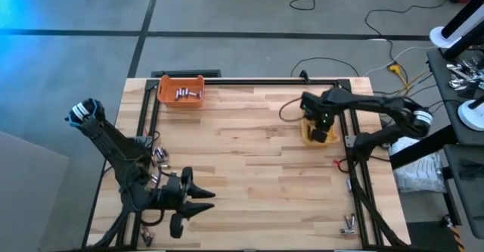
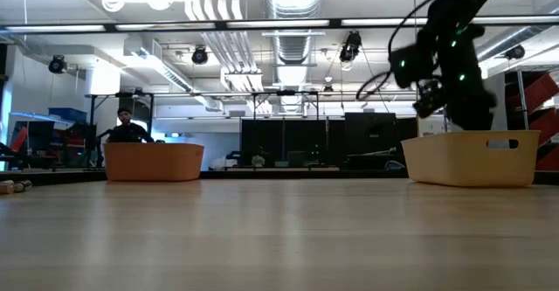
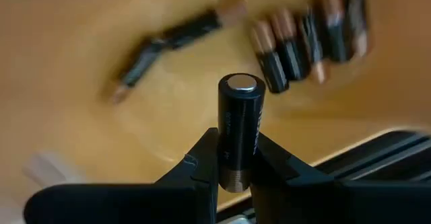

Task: Sort batteries
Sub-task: Put the black battery into the yellow bin

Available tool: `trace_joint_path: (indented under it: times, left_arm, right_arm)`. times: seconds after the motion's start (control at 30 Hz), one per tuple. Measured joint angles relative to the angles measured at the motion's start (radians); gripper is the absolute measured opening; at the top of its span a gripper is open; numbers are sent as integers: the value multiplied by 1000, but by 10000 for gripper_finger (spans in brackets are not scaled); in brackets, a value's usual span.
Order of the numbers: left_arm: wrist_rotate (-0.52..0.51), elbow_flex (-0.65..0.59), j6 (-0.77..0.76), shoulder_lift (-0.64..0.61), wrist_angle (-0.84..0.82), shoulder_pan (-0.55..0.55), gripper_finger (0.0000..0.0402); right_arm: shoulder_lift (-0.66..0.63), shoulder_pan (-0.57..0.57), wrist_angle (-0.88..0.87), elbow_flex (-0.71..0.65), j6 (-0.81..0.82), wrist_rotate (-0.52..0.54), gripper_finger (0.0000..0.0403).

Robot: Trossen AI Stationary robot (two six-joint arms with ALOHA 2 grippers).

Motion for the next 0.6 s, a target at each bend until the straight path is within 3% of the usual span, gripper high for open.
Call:
trace_joint_path:
  times: [0.2,0.6]
  left_arm:
    - [-1,0,-3,-51,-69,33,118]
    - [0,0,-12,-78,-104,52,118]
  right_arm:
    - [139,-163,33,17,150,-134,45]
    - [253,-180,97,29,214,-179,60]
